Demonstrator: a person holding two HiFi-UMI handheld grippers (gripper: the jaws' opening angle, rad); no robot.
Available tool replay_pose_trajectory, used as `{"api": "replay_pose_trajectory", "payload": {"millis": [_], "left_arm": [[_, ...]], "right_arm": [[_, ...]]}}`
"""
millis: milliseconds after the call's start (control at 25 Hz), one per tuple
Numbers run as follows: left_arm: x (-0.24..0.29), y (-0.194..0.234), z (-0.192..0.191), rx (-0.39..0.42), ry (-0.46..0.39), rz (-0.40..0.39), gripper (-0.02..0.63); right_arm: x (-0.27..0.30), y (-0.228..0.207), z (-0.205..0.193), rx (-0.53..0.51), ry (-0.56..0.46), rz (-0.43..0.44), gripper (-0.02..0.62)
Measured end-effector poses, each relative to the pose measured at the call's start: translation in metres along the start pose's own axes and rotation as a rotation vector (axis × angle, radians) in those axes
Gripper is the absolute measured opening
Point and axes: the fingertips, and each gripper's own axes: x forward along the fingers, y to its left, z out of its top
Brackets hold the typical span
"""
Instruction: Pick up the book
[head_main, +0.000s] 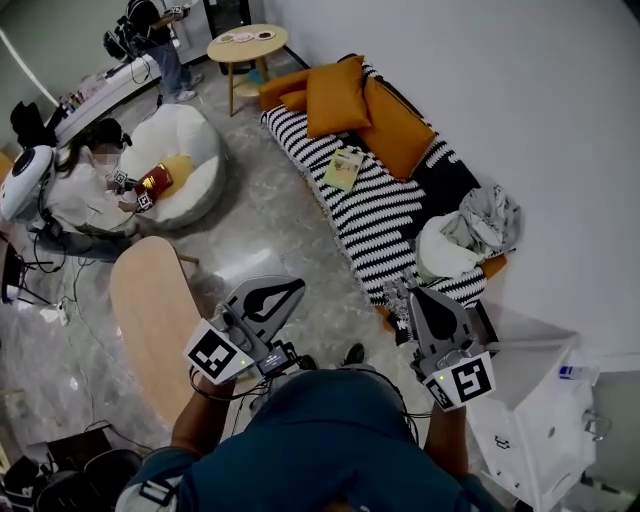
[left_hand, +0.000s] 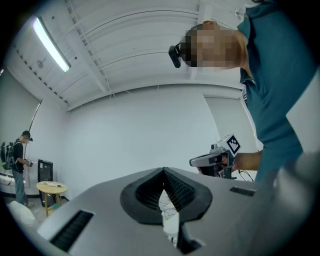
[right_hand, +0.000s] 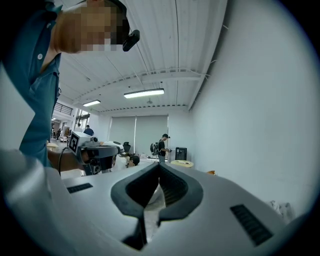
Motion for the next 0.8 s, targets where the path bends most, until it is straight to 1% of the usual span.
{"api": "replay_pose_trajectory", "payload": {"millis": [240,600,800], "left_arm": [[0.029,0.004,-0.002,-0.004,0.018,0.037,0.003],[0.098,0.006,-0.006,0.013,0.031,0.092,0.003],[0.114,0.004,0.003,0.008,0.032,0.107,0.003]], "right_arm": [[0.008,-0.032,-0.006,0.018,-0.002,0.041,0.014],[0.009,-0.106,-0.013,0.027,-0.021,0.09,0.014],[0.01,-0.122,-0.004,0.024,-0.022,0.112,0.014]]}}
